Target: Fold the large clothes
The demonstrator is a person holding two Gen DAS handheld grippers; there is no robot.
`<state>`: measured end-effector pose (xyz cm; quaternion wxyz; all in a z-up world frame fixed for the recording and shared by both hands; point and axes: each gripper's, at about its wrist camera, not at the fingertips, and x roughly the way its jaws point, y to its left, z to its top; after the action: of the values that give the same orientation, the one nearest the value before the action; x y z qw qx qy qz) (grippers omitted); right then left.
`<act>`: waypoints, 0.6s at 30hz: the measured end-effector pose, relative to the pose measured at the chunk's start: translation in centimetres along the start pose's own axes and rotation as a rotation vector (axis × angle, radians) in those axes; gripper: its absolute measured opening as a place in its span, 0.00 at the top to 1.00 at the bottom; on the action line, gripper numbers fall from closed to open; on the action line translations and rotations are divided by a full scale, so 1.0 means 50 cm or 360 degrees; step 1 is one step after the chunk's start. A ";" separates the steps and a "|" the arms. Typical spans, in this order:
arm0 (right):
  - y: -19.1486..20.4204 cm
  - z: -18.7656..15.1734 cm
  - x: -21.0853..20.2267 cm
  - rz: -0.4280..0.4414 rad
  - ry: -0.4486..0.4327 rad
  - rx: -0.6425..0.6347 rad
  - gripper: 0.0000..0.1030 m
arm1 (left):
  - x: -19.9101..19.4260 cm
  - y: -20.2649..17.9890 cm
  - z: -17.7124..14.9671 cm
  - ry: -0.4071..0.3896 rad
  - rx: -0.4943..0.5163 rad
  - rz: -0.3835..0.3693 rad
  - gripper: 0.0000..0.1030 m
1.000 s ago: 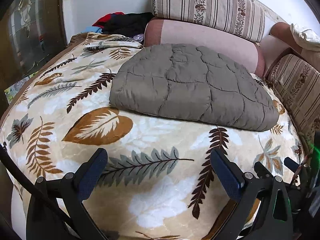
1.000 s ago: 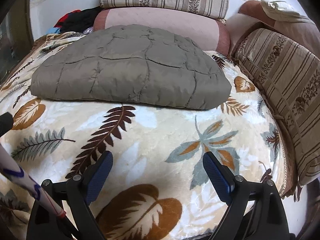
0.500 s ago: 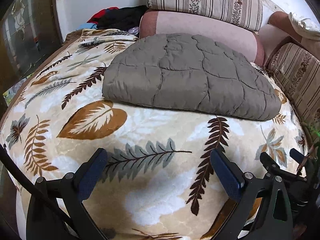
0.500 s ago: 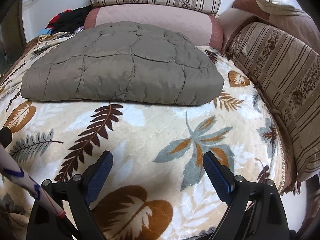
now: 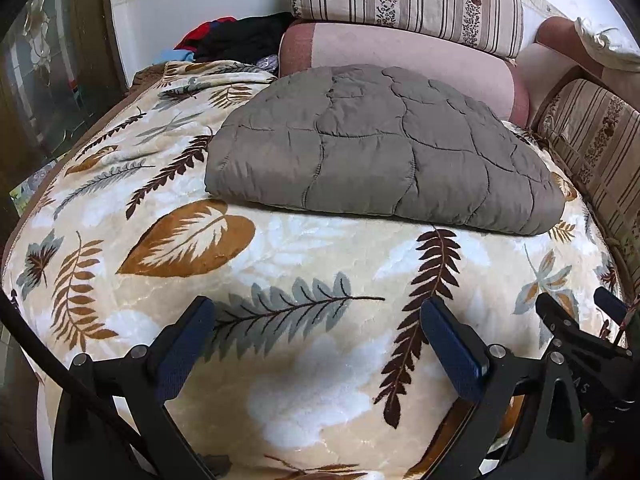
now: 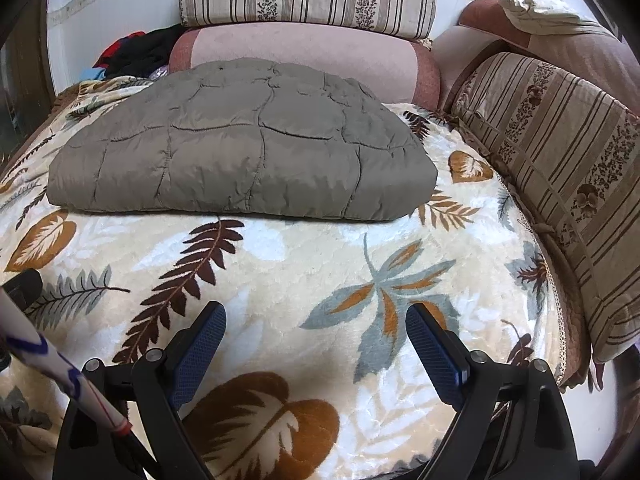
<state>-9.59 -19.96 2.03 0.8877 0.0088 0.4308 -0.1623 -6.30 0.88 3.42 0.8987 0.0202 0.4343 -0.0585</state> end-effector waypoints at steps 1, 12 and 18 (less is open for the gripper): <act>-0.001 0.000 -0.002 -0.0004 -0.0011 0.0008 0.09 | 0.000 0.000 0.000 0.0001 0.0001 0.0000 0.01; -0.009 0.000 -0.011 -0.0012 -0.0044 0.0030 0.09 | 0.000 -0.013 -0.007 0.0022 0.0023 -0.0021 0.01; -0.008 -0.007 -0.006 -0.0007 -0.0033 0.0012 0.09 | 0.007 -0.015 -0.008 0.0042 0.0026 -0.0018 0.01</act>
<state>-10.14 -20.19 2.08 0.8917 0.0096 0.4210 -0.1661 -6.47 0.13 2.88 0.8922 0.0259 0.4458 -0.0670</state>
